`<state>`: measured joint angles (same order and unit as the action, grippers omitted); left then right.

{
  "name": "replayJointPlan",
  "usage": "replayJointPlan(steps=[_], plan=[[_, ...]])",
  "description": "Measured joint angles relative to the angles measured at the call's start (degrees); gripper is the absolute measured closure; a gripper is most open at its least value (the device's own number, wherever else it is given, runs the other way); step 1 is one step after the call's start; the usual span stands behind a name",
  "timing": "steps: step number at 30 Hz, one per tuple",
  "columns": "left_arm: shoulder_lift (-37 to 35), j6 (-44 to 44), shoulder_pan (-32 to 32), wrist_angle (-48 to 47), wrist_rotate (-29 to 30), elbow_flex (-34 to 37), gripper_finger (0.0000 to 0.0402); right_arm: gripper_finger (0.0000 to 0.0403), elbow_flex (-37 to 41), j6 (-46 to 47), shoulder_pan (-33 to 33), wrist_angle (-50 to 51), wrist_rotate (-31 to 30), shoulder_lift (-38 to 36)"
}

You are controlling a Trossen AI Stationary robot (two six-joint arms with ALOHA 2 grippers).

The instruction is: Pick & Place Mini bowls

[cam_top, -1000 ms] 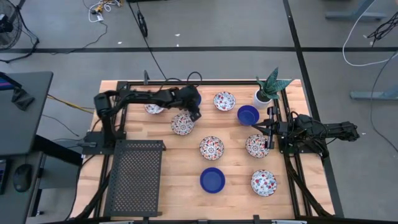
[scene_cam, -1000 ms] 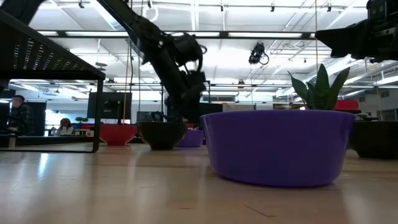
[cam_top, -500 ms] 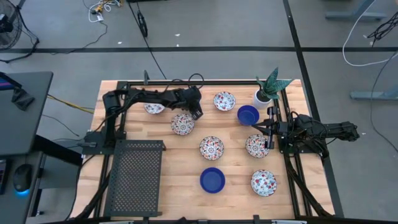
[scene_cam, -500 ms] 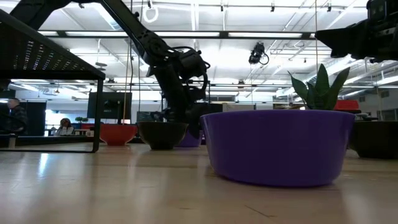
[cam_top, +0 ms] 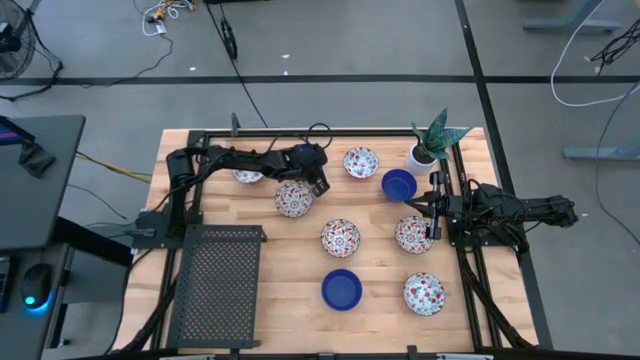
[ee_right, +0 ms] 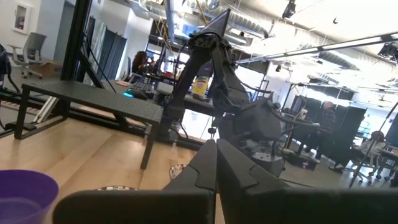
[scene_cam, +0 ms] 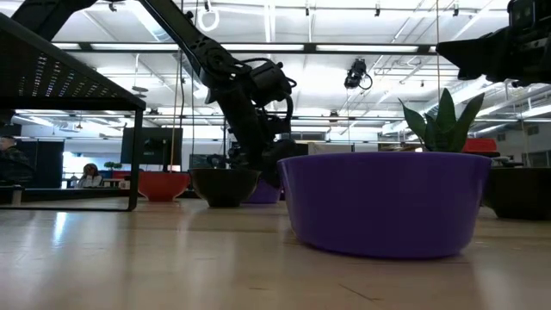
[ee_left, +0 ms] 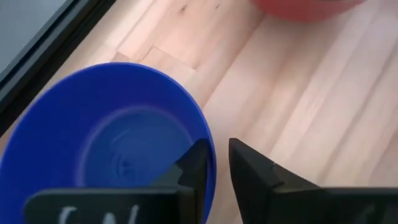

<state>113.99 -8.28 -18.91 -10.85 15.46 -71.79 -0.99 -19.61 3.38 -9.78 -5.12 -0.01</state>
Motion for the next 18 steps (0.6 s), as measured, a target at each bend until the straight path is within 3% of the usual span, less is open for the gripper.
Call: replayJointPlan(steps=[10,13,18], plan=[[-0.54,4.02,2.47,-0.38,4.07,0.09,0.0392,0.0394,0.00,0.00,0.00,0.00,-0.01,0.00],[-2.88,4.91,4.44,-1.42,5.20,0.08,0.0393,0.0394,0.02,-0.01,0.00,0.00,-0.01,0.00],[-9.06,5.19,9.15,-11.45,5.44,-2.69,0.0395,0.0394,0.02,0.01,0.00,0.00,0.01,0.00]])
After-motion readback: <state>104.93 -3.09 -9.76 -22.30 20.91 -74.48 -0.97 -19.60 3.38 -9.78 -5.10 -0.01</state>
